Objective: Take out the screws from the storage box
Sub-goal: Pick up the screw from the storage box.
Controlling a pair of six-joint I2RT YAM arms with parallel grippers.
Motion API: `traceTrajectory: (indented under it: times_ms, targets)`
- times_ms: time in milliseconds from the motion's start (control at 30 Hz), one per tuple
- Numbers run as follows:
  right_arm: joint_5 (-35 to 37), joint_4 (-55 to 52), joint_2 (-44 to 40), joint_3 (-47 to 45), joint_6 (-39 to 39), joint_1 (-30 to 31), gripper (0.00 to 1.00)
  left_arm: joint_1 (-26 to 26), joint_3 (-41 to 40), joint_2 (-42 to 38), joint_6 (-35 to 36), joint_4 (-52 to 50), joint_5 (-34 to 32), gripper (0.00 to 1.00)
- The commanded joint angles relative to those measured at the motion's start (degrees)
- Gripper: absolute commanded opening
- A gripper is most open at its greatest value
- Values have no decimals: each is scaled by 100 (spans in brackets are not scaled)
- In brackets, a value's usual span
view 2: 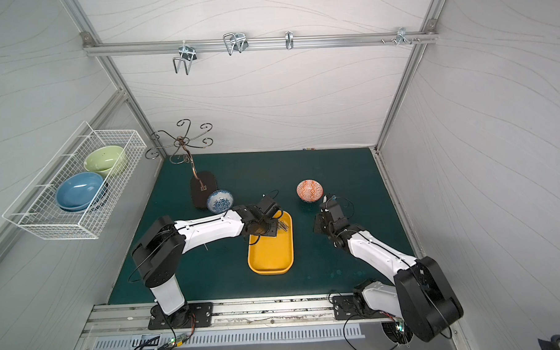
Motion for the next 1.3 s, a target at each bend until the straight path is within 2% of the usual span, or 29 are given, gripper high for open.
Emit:
traceTrajectory:
  times_ms: [0, 167, 1033, 1167, 1267]
  targets:
    - [92, 101, -315, -149, -96, 42, 38, -22, 386, 222, 136, 89, -38, 50]
    - [52, 126, -426, -205, -111, 53, 38, -3, 635, 544, 136, 32, -47, 45]
    - [-130, 206, -141, -128, -177, 56, 39, 191, 1105, 1197, 83, -52, 172, 37]
    - [-158, 219, -126, -124, -177, 62, 40, 199, 1179, 1305, 78, -113, 158, 33]
    - [-169, 218, -105, -120, -177, 62, 40, 208, 1211, 1396, 72, -138, 153, 24]
